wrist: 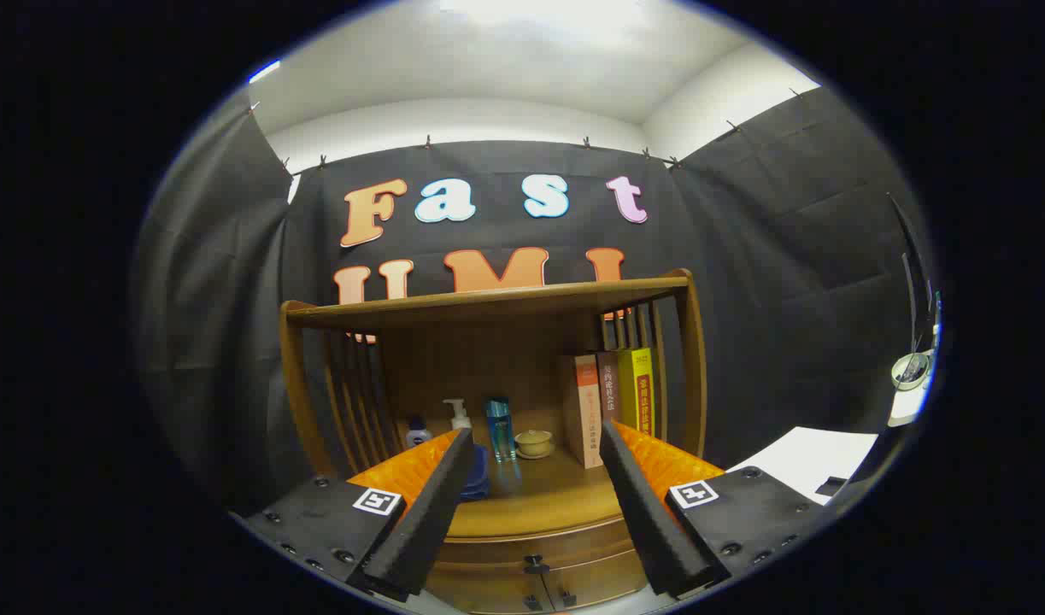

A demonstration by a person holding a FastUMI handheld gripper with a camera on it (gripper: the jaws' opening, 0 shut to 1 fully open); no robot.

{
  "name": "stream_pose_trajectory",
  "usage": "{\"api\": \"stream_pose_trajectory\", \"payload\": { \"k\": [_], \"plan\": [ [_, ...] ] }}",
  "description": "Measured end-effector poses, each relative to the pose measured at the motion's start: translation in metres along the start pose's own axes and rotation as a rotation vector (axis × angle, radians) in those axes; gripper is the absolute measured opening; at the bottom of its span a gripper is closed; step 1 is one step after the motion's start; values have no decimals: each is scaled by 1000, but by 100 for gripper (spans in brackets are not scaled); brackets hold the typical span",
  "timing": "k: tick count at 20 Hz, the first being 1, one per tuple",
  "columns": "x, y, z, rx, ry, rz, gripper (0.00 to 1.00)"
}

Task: Pull open the drawer, take out the items inside it, and place them on the countertop above the cabinet.

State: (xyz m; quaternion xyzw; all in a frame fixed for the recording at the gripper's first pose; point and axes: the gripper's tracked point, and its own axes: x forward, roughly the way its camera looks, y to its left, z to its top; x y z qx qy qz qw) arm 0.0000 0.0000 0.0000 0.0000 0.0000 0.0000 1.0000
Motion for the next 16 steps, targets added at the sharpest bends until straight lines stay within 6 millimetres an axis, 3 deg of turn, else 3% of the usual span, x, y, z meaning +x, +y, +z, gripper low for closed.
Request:
{"api": "stream_pose_trajectory", "payload": {
  "k": [4,6,16],
  "plan": [
    [-4,26,0,-7,10,42,98],
    [-4,30,-5,-4,25,53,98],
    [-10,23,-15,8,62,58,98]
  ]
}}
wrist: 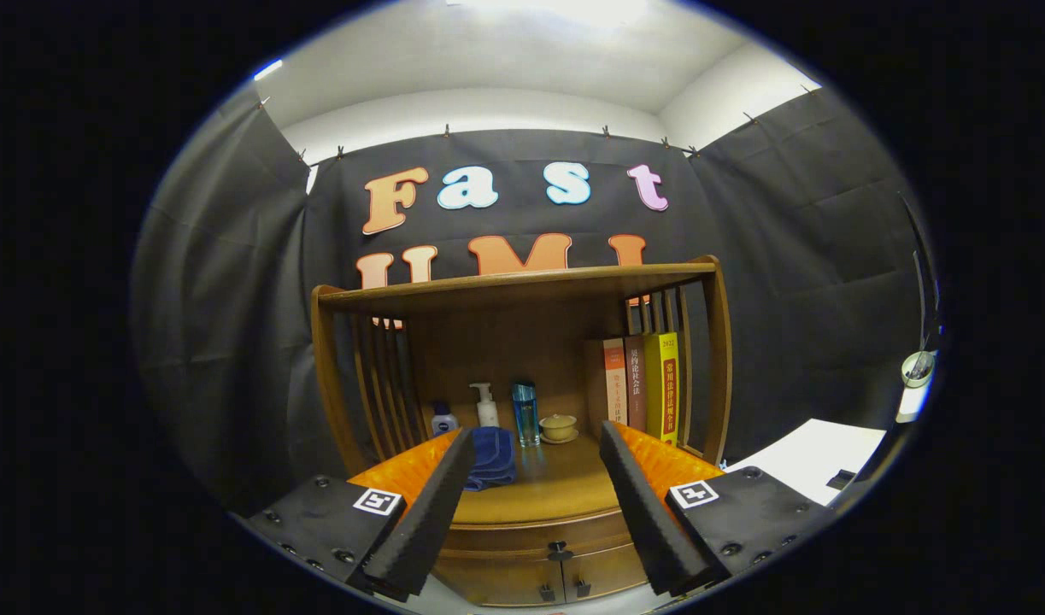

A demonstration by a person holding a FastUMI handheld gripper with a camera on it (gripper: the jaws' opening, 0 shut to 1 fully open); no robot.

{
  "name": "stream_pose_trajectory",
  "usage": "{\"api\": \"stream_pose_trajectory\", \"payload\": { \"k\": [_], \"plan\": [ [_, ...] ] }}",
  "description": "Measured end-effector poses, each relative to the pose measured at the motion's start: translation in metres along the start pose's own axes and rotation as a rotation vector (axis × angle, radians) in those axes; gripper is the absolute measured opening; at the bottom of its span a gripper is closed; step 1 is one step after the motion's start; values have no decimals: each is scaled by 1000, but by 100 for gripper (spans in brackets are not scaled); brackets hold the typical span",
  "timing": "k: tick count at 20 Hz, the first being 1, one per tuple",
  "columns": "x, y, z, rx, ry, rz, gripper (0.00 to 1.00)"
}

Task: Pull open the drawer, take out the items inside it, and place them on the countertop above the cabinet.

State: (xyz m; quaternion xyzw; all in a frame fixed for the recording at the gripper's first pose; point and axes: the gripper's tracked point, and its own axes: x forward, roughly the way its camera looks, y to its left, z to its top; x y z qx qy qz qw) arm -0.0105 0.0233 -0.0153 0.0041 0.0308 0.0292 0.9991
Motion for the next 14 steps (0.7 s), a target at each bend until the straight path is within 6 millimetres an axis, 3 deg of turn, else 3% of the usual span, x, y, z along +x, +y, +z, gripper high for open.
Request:
{"api": "stream_pose_trajectory", "payload": {
  "k": [8,11,14],
  "plan": [
    [6,10,-25,-16,15,28,98],
    [13,6,-51,-37,23,27,98],
    [20,5,-92,-35,47,43,98]
  ]
}}
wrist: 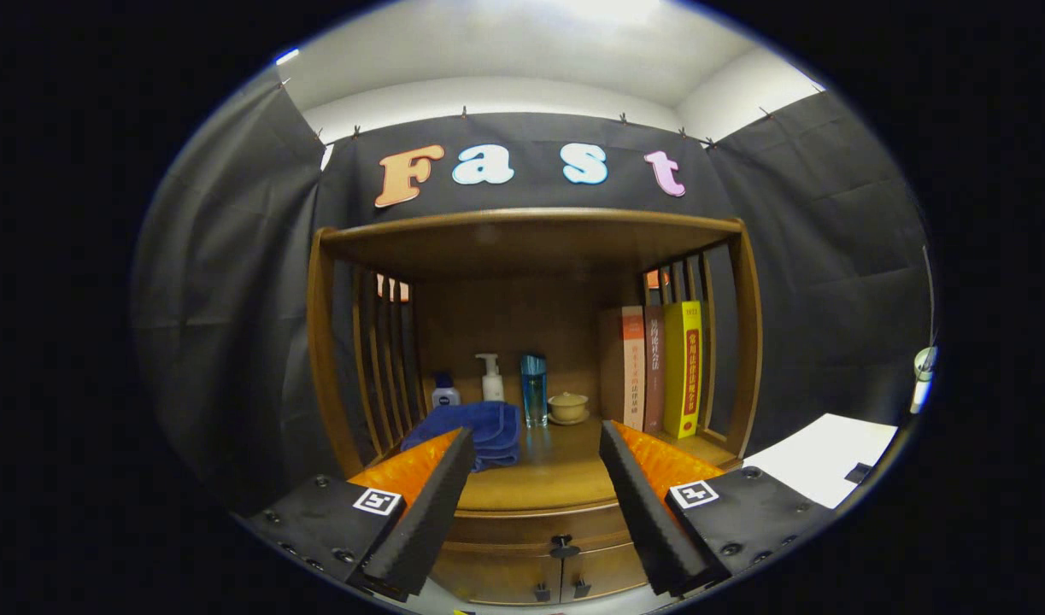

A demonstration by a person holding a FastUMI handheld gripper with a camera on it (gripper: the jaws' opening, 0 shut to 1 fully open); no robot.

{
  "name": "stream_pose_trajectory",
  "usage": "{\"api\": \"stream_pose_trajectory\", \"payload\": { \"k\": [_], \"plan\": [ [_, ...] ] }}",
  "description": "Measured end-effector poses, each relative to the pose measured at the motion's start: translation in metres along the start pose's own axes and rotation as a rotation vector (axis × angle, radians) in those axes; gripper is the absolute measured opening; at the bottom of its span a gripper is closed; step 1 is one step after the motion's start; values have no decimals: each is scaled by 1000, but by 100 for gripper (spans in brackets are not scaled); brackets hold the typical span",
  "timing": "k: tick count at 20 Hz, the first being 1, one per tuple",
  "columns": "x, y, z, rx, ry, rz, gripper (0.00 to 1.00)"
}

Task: Pull open the drawer, take out the items inside it, and place them on the countertop above the cabinet.

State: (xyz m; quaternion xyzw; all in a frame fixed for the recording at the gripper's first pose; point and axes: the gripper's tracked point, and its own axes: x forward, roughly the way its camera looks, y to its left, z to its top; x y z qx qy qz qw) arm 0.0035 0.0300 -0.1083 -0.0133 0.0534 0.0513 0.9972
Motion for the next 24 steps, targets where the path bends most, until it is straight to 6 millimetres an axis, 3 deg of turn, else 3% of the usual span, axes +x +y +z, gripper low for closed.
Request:
{"api": "stream_pose_trajectory", "payload": {
  "k": [6,11,21,24],
  "plan": [
    [14,-2,-98,-42,91,16,98],
    [26,-5,-158,-68,144,23,98],
    [35,-31,-251,-38,291,-14,96],
    [32,-36,-268,-11,323,-29,85]
  ]
}}
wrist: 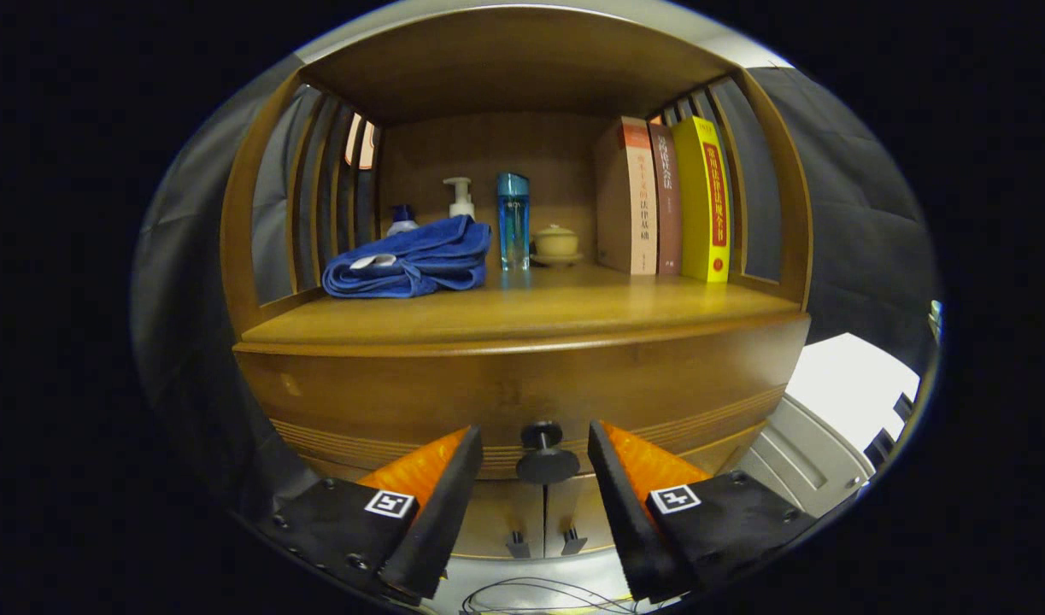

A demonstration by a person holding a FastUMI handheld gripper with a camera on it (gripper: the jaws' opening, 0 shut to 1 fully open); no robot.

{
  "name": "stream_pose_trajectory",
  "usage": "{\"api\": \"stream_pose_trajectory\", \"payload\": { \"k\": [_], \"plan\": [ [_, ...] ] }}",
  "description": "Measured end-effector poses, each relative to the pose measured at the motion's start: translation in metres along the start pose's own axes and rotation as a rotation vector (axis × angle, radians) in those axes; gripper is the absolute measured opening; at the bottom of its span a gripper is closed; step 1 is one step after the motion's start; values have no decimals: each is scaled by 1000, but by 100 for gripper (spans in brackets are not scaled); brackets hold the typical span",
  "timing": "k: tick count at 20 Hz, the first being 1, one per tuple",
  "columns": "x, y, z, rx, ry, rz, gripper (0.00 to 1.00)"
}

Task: Pull open the drawer, take out the items inside it, and place them on the countertop above the cabinet.

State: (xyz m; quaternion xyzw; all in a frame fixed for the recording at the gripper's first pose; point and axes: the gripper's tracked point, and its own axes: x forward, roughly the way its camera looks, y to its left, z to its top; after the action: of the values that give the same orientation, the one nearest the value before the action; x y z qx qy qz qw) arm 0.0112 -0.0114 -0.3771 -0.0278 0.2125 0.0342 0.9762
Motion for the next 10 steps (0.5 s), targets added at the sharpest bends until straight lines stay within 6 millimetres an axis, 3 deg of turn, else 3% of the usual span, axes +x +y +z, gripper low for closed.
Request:
{"api": "stream_pose_trajectory", "payload": {
  "k": [6,8,10],
  "plan": [
    [12,-10,-16,-4,48,-24,70],
    [14,-11,-18,41,64,-19,56],
    [16,-13,-20,57,86,-17,55]
  ]
}}
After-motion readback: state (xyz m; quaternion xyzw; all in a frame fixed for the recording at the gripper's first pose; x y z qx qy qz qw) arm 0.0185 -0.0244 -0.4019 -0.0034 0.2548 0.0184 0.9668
